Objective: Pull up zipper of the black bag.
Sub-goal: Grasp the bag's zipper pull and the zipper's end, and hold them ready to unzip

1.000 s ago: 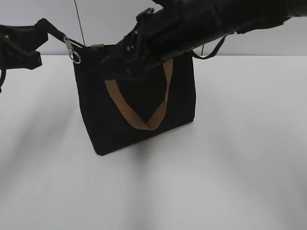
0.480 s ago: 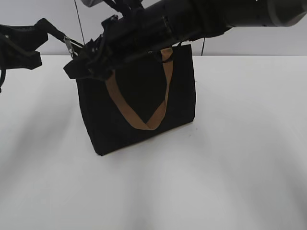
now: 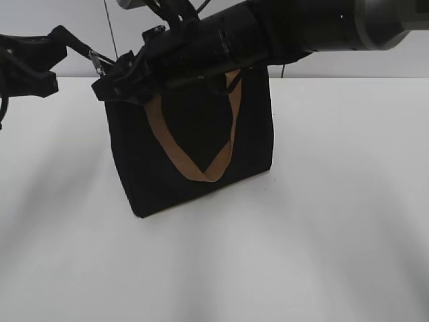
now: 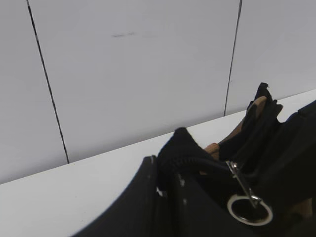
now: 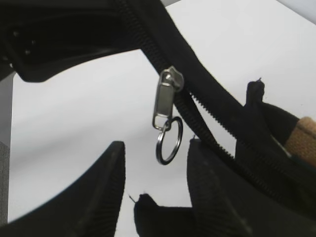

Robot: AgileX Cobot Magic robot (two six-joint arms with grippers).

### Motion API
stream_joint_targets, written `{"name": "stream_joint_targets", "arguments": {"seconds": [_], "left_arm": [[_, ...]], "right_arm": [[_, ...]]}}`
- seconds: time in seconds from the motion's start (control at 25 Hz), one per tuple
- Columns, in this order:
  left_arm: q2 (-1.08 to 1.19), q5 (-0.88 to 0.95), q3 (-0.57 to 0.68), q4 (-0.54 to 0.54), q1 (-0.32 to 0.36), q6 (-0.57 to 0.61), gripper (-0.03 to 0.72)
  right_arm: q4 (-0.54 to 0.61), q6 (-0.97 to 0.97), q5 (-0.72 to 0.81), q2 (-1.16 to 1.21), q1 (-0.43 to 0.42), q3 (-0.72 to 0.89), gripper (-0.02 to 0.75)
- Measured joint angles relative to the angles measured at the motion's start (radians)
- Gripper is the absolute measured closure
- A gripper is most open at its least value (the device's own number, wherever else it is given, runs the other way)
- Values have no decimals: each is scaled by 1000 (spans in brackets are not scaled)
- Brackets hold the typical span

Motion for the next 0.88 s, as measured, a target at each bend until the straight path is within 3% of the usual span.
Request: {"name": "stream_joint_targets", "arguments": {"seconds": [0.16,0.28,0.44,0.6,0.88], "left_arm": [[0,0,0,0,0,0,661],[0,0,0,0,0,0,661],[0,0,0,-1,0,0,661],[0,11,0,-1,0,0,661],[-1,176,0,-2,0,0,661]], "right_arm": [[36,0,-11,5,0,0,433],[66,0,-31,5,0,0,493],[83,-1,-44,5,0,0,589],[86,1,-48,5,0,0,738],[49,60,-15,-12,0,0,752]]}}
